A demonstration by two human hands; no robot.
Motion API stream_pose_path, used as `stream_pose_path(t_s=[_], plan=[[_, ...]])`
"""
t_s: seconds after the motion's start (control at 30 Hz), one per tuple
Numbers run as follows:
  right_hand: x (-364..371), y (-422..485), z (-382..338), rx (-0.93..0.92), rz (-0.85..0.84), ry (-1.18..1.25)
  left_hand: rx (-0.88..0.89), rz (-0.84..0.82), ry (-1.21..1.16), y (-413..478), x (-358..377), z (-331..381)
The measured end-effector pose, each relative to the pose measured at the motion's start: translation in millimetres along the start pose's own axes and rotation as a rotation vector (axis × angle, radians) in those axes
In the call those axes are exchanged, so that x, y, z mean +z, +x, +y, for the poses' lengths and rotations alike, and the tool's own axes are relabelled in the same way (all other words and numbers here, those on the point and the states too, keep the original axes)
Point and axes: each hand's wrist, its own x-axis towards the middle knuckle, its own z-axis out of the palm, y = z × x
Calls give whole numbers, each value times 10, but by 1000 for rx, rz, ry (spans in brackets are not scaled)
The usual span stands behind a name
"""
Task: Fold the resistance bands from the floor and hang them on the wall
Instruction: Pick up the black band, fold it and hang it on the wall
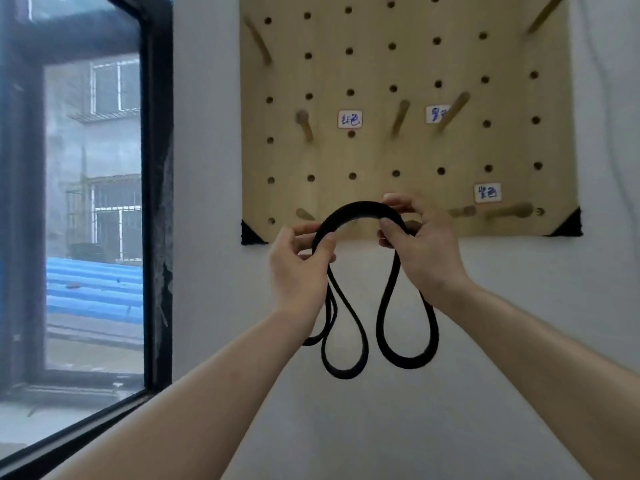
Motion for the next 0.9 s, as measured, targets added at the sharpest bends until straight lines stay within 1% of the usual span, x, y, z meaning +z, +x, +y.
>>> stream_pose_path(t_s=[0.13,0.27,0.37,0.53,0.67,0.77,0.9], plan=[[57,383,-76,-54,50,-38,77,109,45,224,222,73],[104,570,53,-82,35,-98,48,164,172,259,343,1],[124,611,194,-65,7,-154,1,159,238,281,399,-142],[167,719,424,-24,0,-231,-24,126,262,362,495,-329],[140,710,520,-8,-66,-329,-30,84,318,397,498,-459],[102,684,557,-7,-131,-401,-31,52,336,448,465,-443],[106,699,490,-1,-126,-498,-62,28,351,485,455,-362]])
